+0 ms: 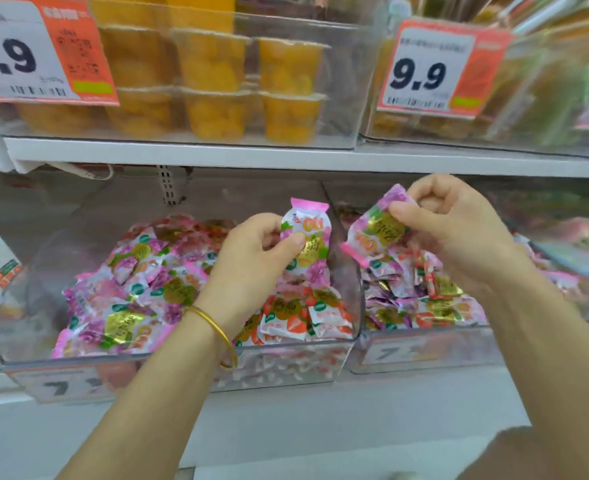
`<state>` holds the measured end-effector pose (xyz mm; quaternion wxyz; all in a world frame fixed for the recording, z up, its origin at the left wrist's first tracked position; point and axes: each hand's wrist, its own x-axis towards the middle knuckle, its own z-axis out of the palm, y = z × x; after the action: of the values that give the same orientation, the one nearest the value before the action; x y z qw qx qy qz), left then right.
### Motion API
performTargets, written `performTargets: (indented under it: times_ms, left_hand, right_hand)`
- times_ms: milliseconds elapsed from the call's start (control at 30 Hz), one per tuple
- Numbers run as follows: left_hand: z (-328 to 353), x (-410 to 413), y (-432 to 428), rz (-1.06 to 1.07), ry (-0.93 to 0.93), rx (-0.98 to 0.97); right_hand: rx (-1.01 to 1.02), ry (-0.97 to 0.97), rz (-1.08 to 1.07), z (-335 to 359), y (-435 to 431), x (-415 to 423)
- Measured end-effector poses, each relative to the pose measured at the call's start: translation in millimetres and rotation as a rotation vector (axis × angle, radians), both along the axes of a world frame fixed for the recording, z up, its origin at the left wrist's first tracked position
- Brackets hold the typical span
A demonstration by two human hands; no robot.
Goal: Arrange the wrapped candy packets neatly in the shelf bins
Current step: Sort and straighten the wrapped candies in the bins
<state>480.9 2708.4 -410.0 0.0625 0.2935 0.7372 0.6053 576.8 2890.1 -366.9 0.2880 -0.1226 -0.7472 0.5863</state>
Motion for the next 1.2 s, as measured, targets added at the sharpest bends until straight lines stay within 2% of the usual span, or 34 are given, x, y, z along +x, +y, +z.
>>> performTargets:
  times_ms: [100,233,533,667,767,867,1033,1100,1133,1200]
  left_hand:
    - [1.0,10.2,22.5,-0.005,-0.037,0.055]
    - [-0.8,18.4,46.5,0.017,-0.03,0.061]
    - [-2.1,18.2,67.6,0.084,-0.107,0.123]
    - [-1.5,20.4,68.3,0.08,-0.102,0.134]
    - [-0.3,22.4,67.2,0.067,-0.103,0.136]
    - [0.3,23.5,65.2,0.067,-0.094,0.135]
    - [-0.9,24.7,63.6,0.067,-0.097,0.14]
    - [-1.5,24.8,63.6,0.058,-0.088,0.138]
    - [-2.5,24.3,63.7,0.048,-0.079,0.143]
    - [-2.3,25.7,64.7,0.024,-0.049,0.145]
  right_hand:
    - [-0.057,-0.06,-0.157,-15.3,28.5,17.6]
    - [0.2,-0.286,-0.207,-38.1,41.1,21.1]
    - [0.531,-0.599,-0.072,-58.9,28.5,-0.1]
    - [0.571,-0.696,-0.039,-60.7,23.6,-5.4]
    - [0.52,-0.693,-0.05,-61.8,22.4,-3.3]
    - [0.559,-0.701,-0.095,-68.0,18.6,-5.2]
    - [0.798,-0.853,-0.03,-74.4,6.8,-7.8]
    - [0.841,-0.784,-0.086,-64.8,14.1,-5.3]
    - [0.784,-0.685,-0.125,-58.1,18.9,-2.9]
    - [0.435,-0.423,-0.102,-40.6,24.3,6.7]
